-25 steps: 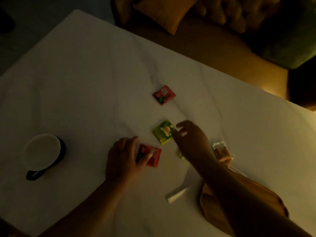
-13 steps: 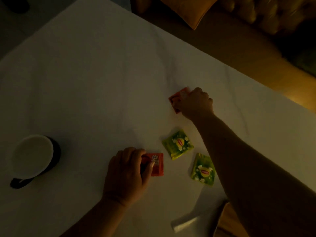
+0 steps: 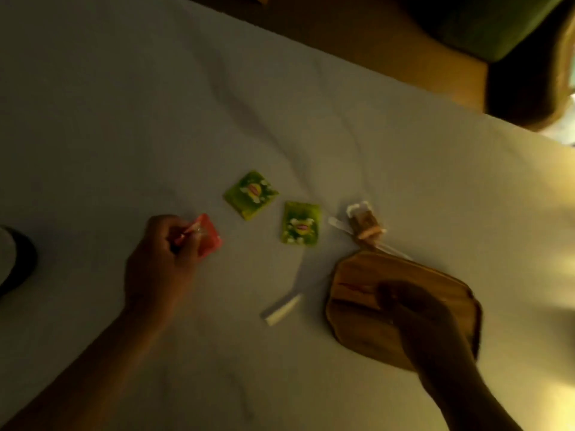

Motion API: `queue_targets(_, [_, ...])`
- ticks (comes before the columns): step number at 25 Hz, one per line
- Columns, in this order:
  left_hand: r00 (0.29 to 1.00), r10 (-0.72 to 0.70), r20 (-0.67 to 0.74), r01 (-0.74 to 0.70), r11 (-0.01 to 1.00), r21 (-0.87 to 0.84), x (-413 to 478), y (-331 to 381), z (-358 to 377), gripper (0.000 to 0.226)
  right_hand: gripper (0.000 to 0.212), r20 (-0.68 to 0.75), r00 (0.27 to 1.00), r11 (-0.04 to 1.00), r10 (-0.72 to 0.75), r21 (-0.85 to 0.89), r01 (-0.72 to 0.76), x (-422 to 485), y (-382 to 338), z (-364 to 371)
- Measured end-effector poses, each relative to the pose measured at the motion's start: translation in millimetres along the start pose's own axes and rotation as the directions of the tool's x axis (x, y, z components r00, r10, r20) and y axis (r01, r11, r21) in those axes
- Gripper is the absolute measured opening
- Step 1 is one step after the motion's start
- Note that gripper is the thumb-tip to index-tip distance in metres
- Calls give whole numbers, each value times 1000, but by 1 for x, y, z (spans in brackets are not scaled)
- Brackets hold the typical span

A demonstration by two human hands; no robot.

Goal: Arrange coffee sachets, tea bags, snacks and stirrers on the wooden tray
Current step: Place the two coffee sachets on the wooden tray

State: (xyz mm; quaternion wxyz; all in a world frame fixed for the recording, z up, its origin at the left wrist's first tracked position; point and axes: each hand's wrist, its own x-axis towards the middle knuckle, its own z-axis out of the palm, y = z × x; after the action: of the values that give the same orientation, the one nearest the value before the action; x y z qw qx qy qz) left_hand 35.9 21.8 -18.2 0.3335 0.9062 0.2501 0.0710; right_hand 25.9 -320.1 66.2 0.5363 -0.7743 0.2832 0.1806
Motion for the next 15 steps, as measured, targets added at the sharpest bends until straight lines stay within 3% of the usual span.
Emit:
queue_targets(1, [998, -29, 51, 31, 999, -42, -10, 10, -4, 25, 16, -17, 999, 999, 43, -2, -43, -5, 10, -21])
queue_targets(3, [974, 50, 222, -26, 994, -107, -43, 48, -2, 31, 24, -29, 998, 998, 58, -2, -58, -13, 24, -59])
queue_targets(6, [820, 307, 484, -240, 951, -197, -95, 103, 21, 25, 39, -65, 998, 999, -16, -42, 13, -14, 46, -92])
queue_targets(10, [561, 681, 471, -641, 717, -273, -117, 149, 66, 10, 37, -41, 997, 996, -69, -58, 66, -4, 59, -107])
queue_targets(13, [393, 762, 514, -782, 572, -249, -114, 159, 92, 15, 28, 12, 995, 991, -96, -88, 97, 5, 60, -113])
queue_targets(15, [348, 769, 537, -833, 516, -199, -109, 152, 99, 17, 12, 18, 992, 980, -124, -156, 126, 13, 61, -115])
